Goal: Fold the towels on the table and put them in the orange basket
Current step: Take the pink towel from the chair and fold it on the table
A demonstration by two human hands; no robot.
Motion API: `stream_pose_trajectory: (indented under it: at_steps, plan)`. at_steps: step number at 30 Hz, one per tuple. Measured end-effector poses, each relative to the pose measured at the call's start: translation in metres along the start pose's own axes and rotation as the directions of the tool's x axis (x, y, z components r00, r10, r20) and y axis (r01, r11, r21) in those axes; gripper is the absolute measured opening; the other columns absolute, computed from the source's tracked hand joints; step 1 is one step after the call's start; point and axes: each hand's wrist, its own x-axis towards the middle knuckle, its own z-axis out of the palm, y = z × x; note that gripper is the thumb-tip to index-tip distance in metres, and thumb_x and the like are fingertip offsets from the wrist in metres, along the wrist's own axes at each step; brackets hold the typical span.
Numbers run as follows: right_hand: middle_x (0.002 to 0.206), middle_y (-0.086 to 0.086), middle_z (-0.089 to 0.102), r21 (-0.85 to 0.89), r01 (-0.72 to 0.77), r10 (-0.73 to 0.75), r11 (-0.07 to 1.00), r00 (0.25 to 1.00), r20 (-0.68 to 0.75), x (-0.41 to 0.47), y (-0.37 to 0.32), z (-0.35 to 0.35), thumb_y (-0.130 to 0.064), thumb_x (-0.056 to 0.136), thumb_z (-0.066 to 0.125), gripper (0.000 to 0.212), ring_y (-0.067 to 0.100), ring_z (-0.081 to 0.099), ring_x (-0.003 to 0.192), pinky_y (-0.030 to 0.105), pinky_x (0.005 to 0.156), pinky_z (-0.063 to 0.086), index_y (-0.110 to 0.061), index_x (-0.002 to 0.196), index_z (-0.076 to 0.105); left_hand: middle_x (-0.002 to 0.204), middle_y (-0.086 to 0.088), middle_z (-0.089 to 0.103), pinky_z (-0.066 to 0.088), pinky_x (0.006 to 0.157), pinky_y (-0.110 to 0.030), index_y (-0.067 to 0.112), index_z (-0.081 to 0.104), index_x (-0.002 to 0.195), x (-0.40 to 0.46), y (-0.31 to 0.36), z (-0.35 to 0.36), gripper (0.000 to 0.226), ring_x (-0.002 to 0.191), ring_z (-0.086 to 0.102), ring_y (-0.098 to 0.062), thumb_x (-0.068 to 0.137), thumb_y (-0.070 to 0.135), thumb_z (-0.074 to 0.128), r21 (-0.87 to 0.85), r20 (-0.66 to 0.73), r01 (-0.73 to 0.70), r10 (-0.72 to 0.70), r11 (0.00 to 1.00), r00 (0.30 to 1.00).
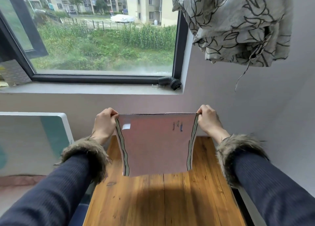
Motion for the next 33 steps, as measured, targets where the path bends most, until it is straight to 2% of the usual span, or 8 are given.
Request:
stream_pose_trajectory:
  at_steps: [4, 7, 12, 15, 19, 24, 27, 33]
  plan:
    - [0.101, 0.017, 0.056, 0.074, 0.016, -0.01, 0.997, 0.997, -0.078, -0.006, 0.005, -0.003, 0.004, 0.085, 0.045, 0.014, 0.032, 0.053, 0.092, 0.026, 0.07, 0.031, -0.001, 0.09, 0.057, 0.088, -0.015, 0.067, 0.044, 0.078, -0.03, 0.0, 0.066, 0.088, -0.005, 0.004, -0.007, 0.008, 0.084, 0.06, -0.027, 0.088, 0.003, 0.058, -0.065, -0.07, -0.087, 0.083, 0.994, 0.994]
    - [0.093, 0.014, 0.059, 0.196, -0.011, 0.025, 0.98, 0.998, -0.066, -0.029, 0.016, 0.002, 0.005, 0.082, 0.049, 0.013, 0.028, 0.055, 0.086, 0.023, 0.07, 0.032, -0.001, 0.085, 0.061, 0.08, -0.005, 0.065, 0.036, 0.069, -0.017, 0.003, 0.066, 0.085, -0.032, -0.006, -0.004, 0.006, 0.076, 0.057, -0.019, 0.086, 0.001, 0.06, -0.129, -0.038, -0.075, 0.07, 0.989, 0.997]
    - [0.084, 0.004, 0.061, 0.154, -0.081, 0.047, 0.985, 0.976, 0.212, -0.11, 0.058, 0.033, 0.002, 0.08, 0.053, 0.014, 0.02, 0.052, 0.079, 0.025, 0.066, 0.033, -0.01, 0.078, 0.059, 0.074, 0.003, 0.066, 0.034, 0.062, -0.01, 0.012, 0.065, 0.077, -0.129, -0.05, 0.021, 0.014, 0.07, 0.059, -0.011, 0.084, 0.001, 0.062, -0.127, 0.242, 0.091, -0.058, 0.988, 0.968]
    - [0.082, 0.0, 0.059, 0.063, -0.174, 0.129, 0.983, 0.886, 0.445, -0.166, 0.088, 0.057, -0.001, 0.083, 0.051, 0.02, 0.018, 0.052, 0.078, 0.024, 0.06, 0.032, -0.019, 0.074, 0.054, 0.076, 0.003, 0.067, 0.036, 0.063, -0.007, 0.017, 0.062, 0.074, -0.191, -0.079, 0.035, 0.018, 0.074, 0.061, -0.013, 0.085, 0.004, 0.063, -0.033, 0.467, 0.117, -0.089, 0.993, 0.88]
    - [0.092, 0.002, 0.061, -0.093, -0.245, 0.238, 0.965, 0.672, 0.701, -0.224, 0.113, 0.083, -0.007, 0.086, 0.051, 0.011, 0.016, 0.054, 0.082, 0.021, 0.061, 0.039, -0.016, 0.081, 0.055, 0.074, 0.006, 0.063, 0.035, 0.06, -0.01, 0.027, 0.053, 0.067, -0.247, -0.106, 0.052, 0.028, 0.073, 0.058, -0.011, 0.087, 0.008, 0.061, 0.108, 0.686, 0.154, -0.185, 0.982, 0.704]
    - [0.089, -0.003, 0.059, -0.164, -0.287, 0.297, 0.944, 0.52, 0.801, -0.244, 0.127, 0.088, -0.013, 0.085, 0.057, 0.006, 0.011, 0.055, 0.079, 0.017, 0.056, 0.038, -0.016, 0.08, 0.057, 0.079, 0.011, 0.065, 0.041, 0.061, -0.009, 0.028, 0.061, 0.075, -0.259, -0.118, 0.061, 0.02, 0.077, 0.059, -0.001, 0.089, 0.014, 0.059, 0.156, 0.785, 0.194, -0.241, 0.969, 0.571]
    - [0.086, -0.004, 0.06, -0.127, -0.353, 0.313, 0.927, 0.541, 0.781, -0.234, 0.129, 0.091, -0.017, 0.087, 0.059, 0.009, 0.009, 0.055, 0.079, 0.018, 0.059, 0.04, -0.019, 0.078, 0.057, 0.083, 0.011, 0.065, 0.041, 0.062, -0.008, 0.027, 0.062, 0.082, -0.251, -0.117, 0.066, 0.015, 0.079, 0.059, 0.0, 0.091, 0.016, 0.058, 0.134, 0.768, 0.209, -0.235, 0.969, 0.596]
    - [0.088, -0.002, 0.061, -0.02, -0.414, 0.311, 0.91, 0.652, 0.692, -0.195, 0.125, 0.103, -0.019, 0.089, 0.058, 0.006, 0.012, 0.058, 0.082, 0.021, 0.062, 0.041, -0.018, 0.083, 0.06, 0.085, 0.007, 0.065, 0.041, 0.068, -0.013, 0.016, 0.07, 0.093, -0.215, -0.114, 0.081, 0.012, 0.08, 0.059, -0.006, 0.09, 0.012, 0.058, 0.078, 0.599, 0.173, -0.185, 0.982, 0.779]
